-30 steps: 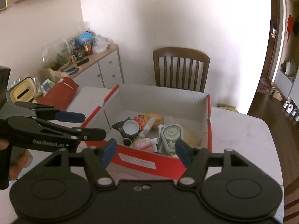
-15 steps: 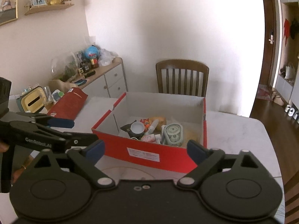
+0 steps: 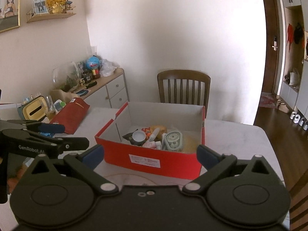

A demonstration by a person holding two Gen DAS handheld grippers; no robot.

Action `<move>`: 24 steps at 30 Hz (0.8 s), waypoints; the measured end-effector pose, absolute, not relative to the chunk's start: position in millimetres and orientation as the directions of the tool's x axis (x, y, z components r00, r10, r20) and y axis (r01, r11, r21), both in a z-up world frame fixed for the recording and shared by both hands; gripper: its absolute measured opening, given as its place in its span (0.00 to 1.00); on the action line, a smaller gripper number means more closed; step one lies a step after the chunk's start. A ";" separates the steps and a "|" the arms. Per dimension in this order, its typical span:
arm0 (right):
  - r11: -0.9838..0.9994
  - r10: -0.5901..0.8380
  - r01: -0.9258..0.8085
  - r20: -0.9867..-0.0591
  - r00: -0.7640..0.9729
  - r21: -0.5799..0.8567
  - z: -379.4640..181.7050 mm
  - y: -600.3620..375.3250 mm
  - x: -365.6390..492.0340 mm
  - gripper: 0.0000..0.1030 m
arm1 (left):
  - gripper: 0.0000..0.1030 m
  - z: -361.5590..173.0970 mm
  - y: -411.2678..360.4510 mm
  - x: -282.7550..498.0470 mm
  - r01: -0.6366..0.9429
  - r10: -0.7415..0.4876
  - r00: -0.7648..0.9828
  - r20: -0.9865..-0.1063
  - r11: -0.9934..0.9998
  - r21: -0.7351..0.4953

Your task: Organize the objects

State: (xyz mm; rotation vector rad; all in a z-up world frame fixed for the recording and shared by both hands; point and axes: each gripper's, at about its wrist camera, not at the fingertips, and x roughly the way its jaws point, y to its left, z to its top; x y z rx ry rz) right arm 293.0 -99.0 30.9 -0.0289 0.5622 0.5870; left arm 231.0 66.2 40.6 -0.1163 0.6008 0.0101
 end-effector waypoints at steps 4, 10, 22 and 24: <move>0.837 0.516 -0.533 -0.511 0.688 0.127 30.4 -101.1 290.0 1.00 | 1.00 42.1 65.5 227.5 -0.060 -0.014 0.826 -0.563 0.992 -0.113; 0.843 0.508 -0.521 -0.517 0.689 0.134 28.0 -106.6 287.3 1.00 | 1.00 43.6 65.1 223.1 -0.082 0.000 0.837 -0.547 0.989 -0.126; 0.850 0.496 -0.507 -0.545 0.675 0.146 16.6 -117.2 282.0 1.00 | 1.00 47.2 53.6 223.0 -0.103 0.043 0.853 -0.520 0.991 -0.087; 0.852 0.492 -0.503 -0.551 0.674 0.146 13.9 -118.3 281.3 1.00 | 1.00 46.3 52.3 223.1 -0.099 0.041 0.852 -0.523 0.992 -0.083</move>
